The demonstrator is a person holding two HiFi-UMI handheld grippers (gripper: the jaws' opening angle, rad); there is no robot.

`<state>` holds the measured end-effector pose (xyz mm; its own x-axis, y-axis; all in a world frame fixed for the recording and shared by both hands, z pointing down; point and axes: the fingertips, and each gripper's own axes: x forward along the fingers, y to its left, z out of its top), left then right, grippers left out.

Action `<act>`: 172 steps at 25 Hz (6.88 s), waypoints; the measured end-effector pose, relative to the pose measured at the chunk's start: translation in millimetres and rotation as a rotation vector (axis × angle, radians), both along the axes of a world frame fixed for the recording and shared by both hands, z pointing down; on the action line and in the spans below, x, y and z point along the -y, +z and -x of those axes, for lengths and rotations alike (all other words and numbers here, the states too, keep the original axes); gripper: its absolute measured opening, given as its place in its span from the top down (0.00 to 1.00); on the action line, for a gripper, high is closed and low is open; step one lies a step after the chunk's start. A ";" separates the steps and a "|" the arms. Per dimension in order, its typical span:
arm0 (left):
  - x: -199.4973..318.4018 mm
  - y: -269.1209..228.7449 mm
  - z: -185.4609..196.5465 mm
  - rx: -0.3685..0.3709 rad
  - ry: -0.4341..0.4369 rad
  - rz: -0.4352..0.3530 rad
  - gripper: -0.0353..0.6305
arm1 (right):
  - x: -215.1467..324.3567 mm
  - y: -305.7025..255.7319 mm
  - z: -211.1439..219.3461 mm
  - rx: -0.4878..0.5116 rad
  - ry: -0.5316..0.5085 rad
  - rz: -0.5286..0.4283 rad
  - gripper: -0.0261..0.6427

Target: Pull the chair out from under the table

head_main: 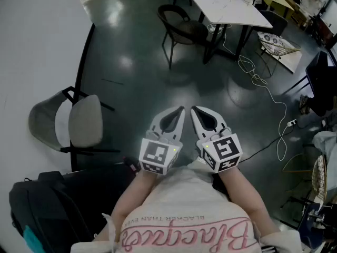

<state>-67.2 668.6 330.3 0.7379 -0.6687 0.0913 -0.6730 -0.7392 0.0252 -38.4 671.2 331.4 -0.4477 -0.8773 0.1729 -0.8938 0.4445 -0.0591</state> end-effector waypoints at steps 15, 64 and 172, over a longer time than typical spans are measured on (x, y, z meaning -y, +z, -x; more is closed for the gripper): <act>23.3 -1.4 -68.2 -0.049 -0.091 0.016 0.94 | 8.1 -4.7 -64.8 -0.038 -0.088 -0.024 0.96; 410.4 5.0 -54.5 -0.061 -0.070 0.049 0.94 | 388.0 -5.3 -66.2 -0.011 -0.019 -0.016 0.96; 1110.5 393.0 -64.8 0.349 -0.353 0.902 0.78 | 1056.4 234.9 -85.0 -0.012 -0.082 0.533 0.96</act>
<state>-2.4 -441.9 723.3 0.3490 -0.4182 0.8387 -0.9243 -0.3010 0.2346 46.6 -385.2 566.3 -0.5068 -0.6286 0.5899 -0.8592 0.4244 -0.2859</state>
